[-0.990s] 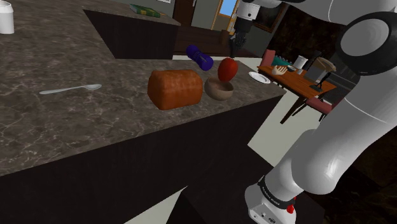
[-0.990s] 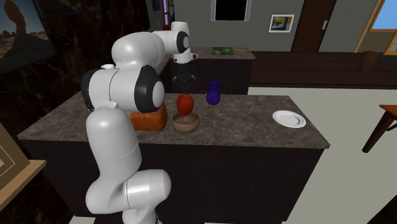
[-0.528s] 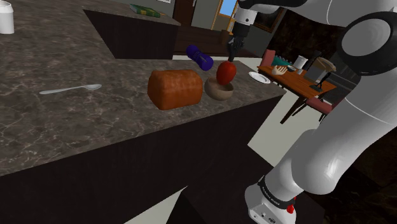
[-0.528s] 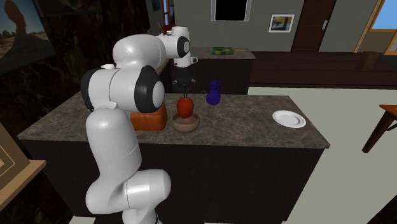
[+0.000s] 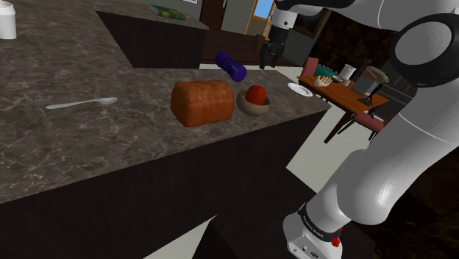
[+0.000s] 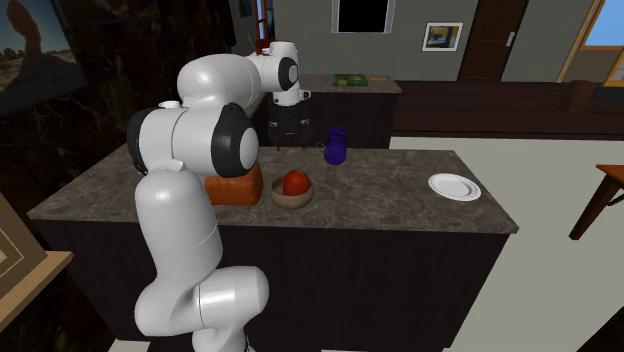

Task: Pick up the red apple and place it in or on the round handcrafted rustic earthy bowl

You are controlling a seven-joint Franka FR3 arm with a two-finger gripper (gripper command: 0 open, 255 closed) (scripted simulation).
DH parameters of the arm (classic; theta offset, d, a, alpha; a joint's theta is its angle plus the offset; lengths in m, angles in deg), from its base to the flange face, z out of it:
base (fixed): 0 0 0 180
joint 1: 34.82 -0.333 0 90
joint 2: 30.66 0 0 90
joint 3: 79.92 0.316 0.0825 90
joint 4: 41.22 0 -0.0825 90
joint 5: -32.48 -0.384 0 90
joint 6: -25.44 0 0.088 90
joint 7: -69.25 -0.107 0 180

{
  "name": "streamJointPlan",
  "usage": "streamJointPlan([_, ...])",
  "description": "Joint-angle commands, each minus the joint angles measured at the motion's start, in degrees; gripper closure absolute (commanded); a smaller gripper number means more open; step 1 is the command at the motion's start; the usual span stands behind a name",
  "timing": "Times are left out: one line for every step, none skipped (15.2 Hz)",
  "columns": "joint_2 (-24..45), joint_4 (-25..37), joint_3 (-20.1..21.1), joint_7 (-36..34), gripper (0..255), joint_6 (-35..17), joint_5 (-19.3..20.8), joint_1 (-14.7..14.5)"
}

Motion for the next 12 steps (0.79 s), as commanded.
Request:
streamJointPlan([0.00, 0.00, 0.00, 0.00, 0, 0.00, 0.00, 0.00])
streamJointPlan([0.40, 2.37, -0.01, 0.15, 0, 2.00, -0.19, 0.02])
streamJointPlan([0.91, 4.86, -0.04, 0.33, 0, 4.04, -0.41, 0.06])
streamJointPlan([1.52, 7.49, -0.10, 0.54, 0, 6.11, -0.69, 0.14])
streamJointPlan([2.09, 9.67, -0.15, 0.74, 0, 7.77, -0.94, 0.22])
streamJointPlan([2.09, 9.67, -0.15, 0.74, 0, 7.77, -0.94, 0.23])
streamJointPlan([2.09, 9.67, -0.15, 0.74, 0, 7.77, -0.94, 0.22])
streamJointPlan([2.09, 9.66, -0.15, 0.74, 0, 7.77, -0.94, 0.22])
streamJointPlan([2.09, 9.67, -0.15, 0.74, 0, 7.77, -0.94, 0.22])
streamJointPlan([2.09, 9.67, -0.15, 0.74, 0, 7.77, -0.94, 0.22])
streamJointPlan([2.09, 9.67, -0.15, 0.74, 0, 7.77, -0.94, 0.22])
streamJointPlan([2.09, 9.67, -0.15, 0.74, 0, 7.77, -0.94, 0.22])
